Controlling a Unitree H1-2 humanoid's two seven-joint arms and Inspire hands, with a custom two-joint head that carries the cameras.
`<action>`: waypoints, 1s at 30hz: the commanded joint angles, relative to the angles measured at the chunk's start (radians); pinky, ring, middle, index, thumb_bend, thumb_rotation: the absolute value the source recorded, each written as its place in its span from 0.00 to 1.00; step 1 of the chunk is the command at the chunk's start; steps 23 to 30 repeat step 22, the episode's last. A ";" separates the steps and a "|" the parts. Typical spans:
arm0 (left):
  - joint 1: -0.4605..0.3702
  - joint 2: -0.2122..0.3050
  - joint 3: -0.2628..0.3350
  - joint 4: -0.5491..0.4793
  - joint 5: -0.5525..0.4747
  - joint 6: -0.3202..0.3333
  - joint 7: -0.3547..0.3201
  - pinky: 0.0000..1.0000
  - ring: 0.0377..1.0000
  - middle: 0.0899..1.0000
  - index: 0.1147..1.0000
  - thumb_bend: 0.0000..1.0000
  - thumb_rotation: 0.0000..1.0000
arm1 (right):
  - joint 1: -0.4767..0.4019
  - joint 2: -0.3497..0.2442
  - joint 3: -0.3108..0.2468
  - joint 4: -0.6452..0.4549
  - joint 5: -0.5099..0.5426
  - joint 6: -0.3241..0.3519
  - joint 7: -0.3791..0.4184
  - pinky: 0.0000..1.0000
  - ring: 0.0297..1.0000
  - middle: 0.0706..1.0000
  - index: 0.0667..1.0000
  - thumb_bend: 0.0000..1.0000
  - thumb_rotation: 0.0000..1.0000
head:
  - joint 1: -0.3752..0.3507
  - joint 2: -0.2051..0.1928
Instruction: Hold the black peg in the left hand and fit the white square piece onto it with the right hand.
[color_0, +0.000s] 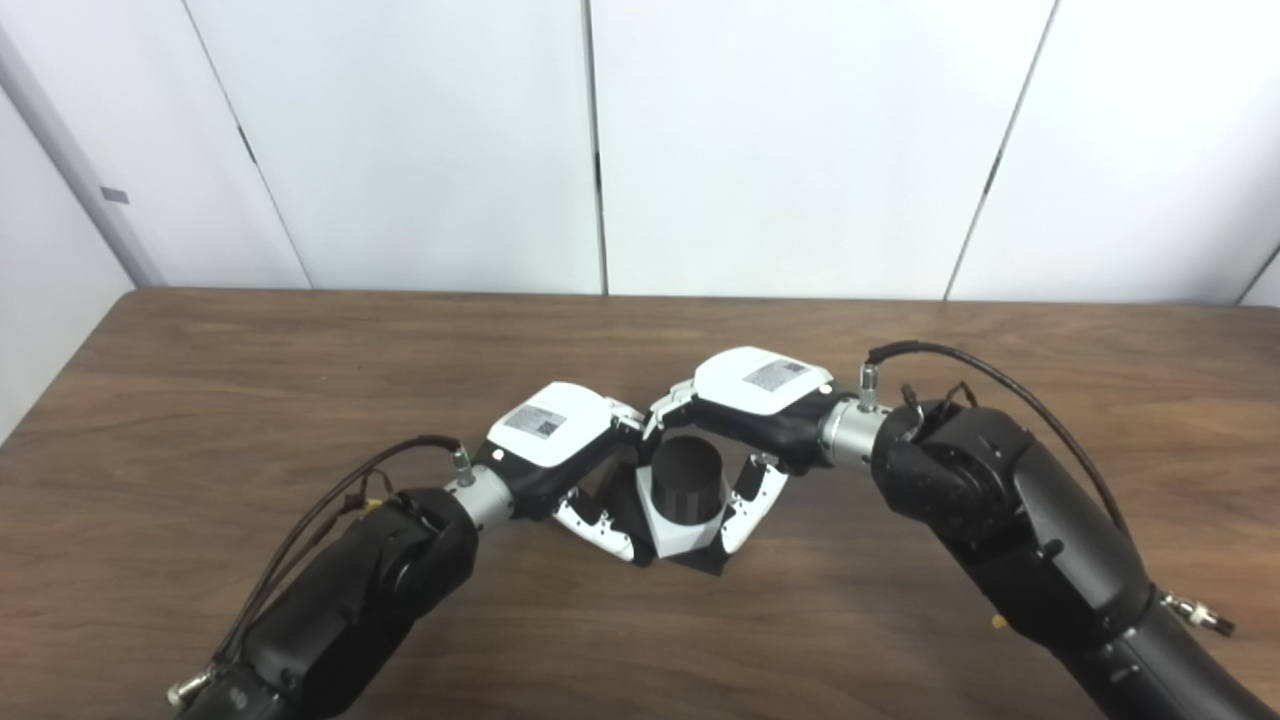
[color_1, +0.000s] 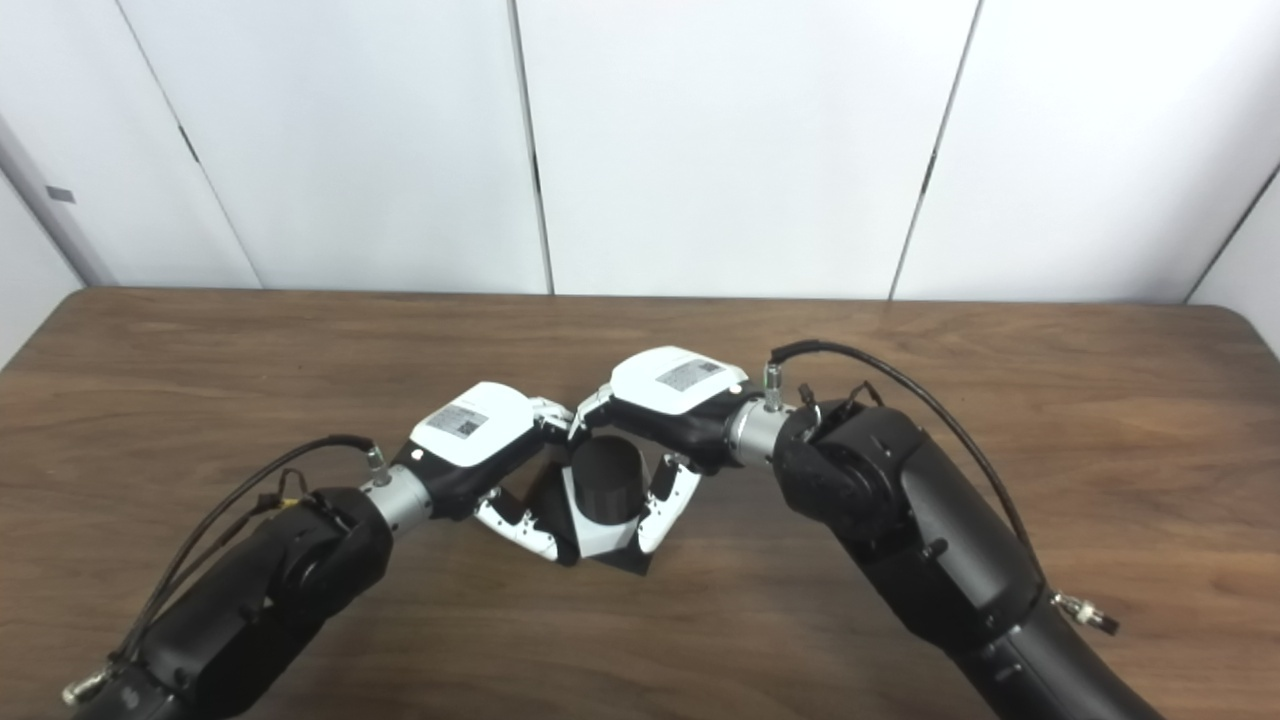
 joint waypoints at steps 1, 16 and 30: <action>0.051 -0.017 -0.066 0.043 0.032 -0.002 -0.095 0.68 0.83 0.77 0.43 0.52 0.07 | -0.038 -0.010 -0.027 -0.033 0.007 0.002 -0.015 0.86 0.90 0.85 0.72 0.89 0.31 | 0.001 0.001; 0.052 -0.008 -0.062 0.048 0.022 -0.013 -0.093 0.69 0.83 0.77 0.43 0.52 0.08 | -0.043 -0.065 -0.216 -0.068 0.073 0.036 -0.076 0.78 0.85 0.84 0.72 0.84 0.20 | -0.007 -0.002; 0.056 -0.009 -0.064 0.047 0.029 -0.003 -0.096 0.69 0.83 0.77 0.43 0.52 0.08 | -0.001 -0.080 -0.294 -0.081 0.107 0.048 -0.127 0.71 0.83 0.81 0.72 0.81 0.14 | -0.011 -0.001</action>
